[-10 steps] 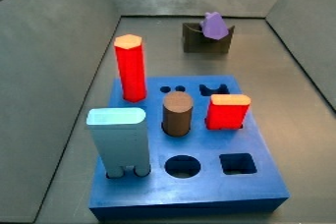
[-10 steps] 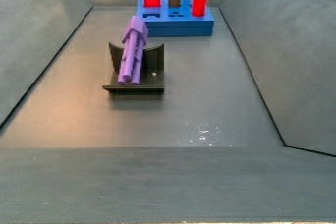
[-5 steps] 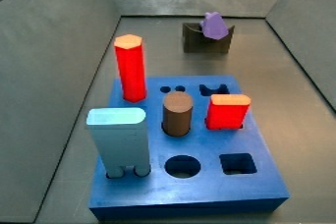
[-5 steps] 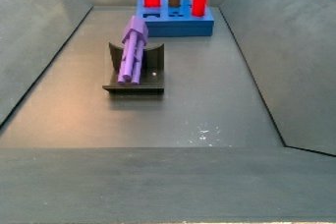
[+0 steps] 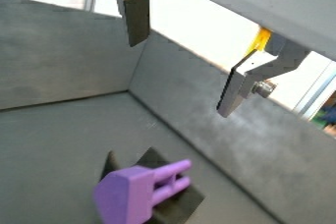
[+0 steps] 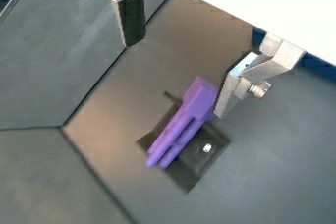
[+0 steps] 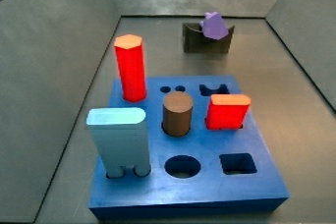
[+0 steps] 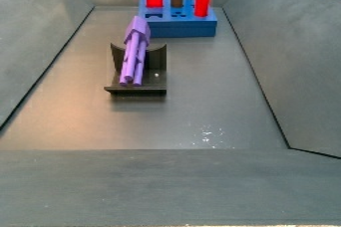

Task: Pick up the 3 prong object. Move up. Place the 3 prong object on the fixture. Regrasp the 3 prong object. Move to above the board. Insert the 3 prong object.
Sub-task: Regrasp the 3 prong object.

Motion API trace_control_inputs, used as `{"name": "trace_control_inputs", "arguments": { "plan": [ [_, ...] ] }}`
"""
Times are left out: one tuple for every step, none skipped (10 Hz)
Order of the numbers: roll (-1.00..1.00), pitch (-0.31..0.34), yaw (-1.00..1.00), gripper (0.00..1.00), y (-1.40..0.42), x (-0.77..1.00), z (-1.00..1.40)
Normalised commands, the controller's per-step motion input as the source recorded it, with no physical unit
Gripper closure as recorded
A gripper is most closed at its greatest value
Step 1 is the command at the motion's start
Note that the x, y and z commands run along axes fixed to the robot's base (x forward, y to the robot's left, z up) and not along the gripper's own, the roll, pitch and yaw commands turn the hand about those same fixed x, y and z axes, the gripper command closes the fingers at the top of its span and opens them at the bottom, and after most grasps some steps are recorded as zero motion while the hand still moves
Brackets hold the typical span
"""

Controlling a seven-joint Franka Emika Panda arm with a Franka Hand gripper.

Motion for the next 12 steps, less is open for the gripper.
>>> {"name": "trace_control_inputs", "arguments": {
  "plan": [
    [1.0, 0.206, 0.13, 0.0, -0.05, 0.14, -0.01],
    [1.0, 0.232, 0.16, 0.0, -0.05, 0.16, -0.01],
    [1.0, 0.252, 0.21, 0.0, -0.06, 0.17, -0.01],
    [0.86, 0.235, 0.24, 0.0, -0.06, 0.19, -0.02],
    [0.63, 0.19, 0.26, 0.0, -0.06, 0.23, -0.02],
    [0.52, 0.167, 0.27, 0.0, -0.06, 0.24, -0.02],
    [0.28, 0.105, 0.27, 0.0, -0.05, 0.28, -0.01],
    [0.23, 0.08, 0.26, 0.0, -0.05, 0.28, -0.01],
    [0.2, 0.044, 0.25, 0.0, -0.06, 0.27, -0.01],
    [0.19, 0.023, 0.22, 0.0, -0.06, 0.26, -0.02],
    [0.19, 0.018, 0.2, 0.0, -0.06, 0.26, -0.02],
    [0.19, 0.016, 0.17, 0.0, -0.06, 0.26, -0.02]
  ]
}}
